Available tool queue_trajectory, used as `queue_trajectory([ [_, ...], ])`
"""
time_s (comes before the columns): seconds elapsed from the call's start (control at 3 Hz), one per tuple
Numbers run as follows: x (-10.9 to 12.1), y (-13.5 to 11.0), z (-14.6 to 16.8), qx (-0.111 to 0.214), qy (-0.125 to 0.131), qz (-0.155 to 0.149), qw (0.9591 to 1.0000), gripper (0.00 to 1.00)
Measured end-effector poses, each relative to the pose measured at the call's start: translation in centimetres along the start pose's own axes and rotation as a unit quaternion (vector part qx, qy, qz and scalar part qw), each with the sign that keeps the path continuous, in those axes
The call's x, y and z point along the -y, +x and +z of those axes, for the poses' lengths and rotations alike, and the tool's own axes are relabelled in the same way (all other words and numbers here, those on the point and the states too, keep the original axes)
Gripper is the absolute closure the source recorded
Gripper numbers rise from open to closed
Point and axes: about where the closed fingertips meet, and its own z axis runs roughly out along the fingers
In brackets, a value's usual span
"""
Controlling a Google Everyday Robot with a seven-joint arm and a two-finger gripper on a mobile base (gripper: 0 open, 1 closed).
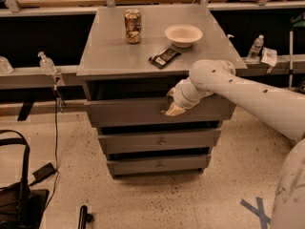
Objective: Open top drawer
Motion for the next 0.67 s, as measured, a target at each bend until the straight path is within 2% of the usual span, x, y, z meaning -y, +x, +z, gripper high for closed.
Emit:
queue_trajectory([
  [0.33, 0.11, -0.1, -0.26, 0.0, 0.0, 0.0, 1.0, 0.56],
  [0.67, 0.11, -0.1, -0.26, 0.0, 0.0, 0.0, 1.0, 0.5],
])
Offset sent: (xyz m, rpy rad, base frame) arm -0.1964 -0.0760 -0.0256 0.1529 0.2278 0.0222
